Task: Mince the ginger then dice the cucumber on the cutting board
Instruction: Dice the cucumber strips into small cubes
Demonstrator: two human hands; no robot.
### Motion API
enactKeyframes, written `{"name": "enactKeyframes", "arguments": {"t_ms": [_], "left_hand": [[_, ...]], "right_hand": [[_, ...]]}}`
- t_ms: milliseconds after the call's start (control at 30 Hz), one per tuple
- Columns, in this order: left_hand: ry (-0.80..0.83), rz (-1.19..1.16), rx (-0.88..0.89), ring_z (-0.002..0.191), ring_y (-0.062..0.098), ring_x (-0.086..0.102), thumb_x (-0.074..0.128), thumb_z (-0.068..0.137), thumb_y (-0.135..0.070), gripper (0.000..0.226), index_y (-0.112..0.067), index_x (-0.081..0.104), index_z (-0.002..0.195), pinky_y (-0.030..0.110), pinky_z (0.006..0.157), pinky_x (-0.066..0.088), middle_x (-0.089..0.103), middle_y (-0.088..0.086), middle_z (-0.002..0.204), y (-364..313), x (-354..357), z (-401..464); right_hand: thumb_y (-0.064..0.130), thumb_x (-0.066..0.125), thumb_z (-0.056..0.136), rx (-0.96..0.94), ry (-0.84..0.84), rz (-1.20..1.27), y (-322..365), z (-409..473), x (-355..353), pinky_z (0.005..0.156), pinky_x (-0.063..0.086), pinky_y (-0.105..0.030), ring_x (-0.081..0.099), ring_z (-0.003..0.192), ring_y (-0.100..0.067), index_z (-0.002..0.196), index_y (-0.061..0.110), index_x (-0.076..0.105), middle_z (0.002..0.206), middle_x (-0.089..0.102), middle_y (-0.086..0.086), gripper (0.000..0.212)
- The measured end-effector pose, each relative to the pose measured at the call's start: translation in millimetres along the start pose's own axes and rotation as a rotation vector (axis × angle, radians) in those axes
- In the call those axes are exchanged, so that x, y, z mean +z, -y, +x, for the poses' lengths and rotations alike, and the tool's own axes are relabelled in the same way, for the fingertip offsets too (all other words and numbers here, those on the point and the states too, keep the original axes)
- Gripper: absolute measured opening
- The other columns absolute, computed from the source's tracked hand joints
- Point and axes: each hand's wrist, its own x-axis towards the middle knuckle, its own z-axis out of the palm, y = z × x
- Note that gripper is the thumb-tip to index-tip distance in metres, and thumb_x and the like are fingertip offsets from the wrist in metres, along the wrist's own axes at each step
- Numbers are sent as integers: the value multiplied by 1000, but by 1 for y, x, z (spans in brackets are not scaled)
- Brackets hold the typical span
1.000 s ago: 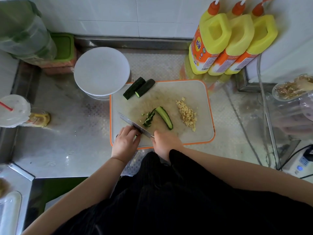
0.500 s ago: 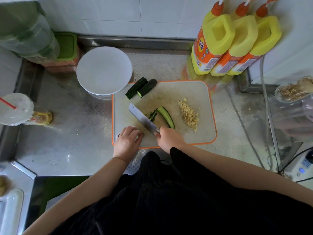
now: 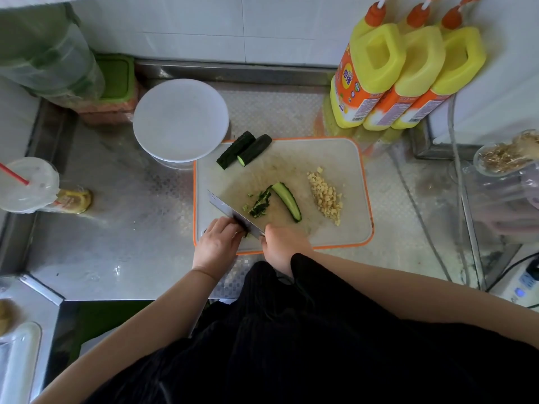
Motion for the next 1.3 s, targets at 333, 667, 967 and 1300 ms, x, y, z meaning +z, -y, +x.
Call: {"name": "enactKeyframes", "arguments": {"t_ms": [333,667,967,1300], "left_hand": [[8,16,4,83,29,58,54,91,-22,21,-9,71,89,41,65,54,63,4,93,2,2,-2],[48,53,68,85,31,56,54,89,-23,19,-8,66,90,44,62,54,61,7,94,6,-5,-8],[35,44,31,85,24,53,54,90,-24,23,-8,70,88,40,63,54,63,4,92,4,-3,-5],[50,75,53,81,29,59,66,82,-10,10,-9,72,89,40,61,55,65,5,94,8,-3,-4]], "right_hand": [[36,38,101,78,76,152,-2,16,-1,70,38,-32,60,99,-33,112,6,52,107,62,-14,35],[37,35,102,7,47,83,0,3,-3,67,36,-32,59,92,-31,104,7,50,100,63,-13,34],[31,36,102,-21,46,21,4,7,2,67,39,-32,61,91,-31,106,8,49,100,63,-13,28],[38,40,101,63,92,140,4,22,-1,67,36,-31,60,95,-31,109,8,54,104,63,-12,34]]}}
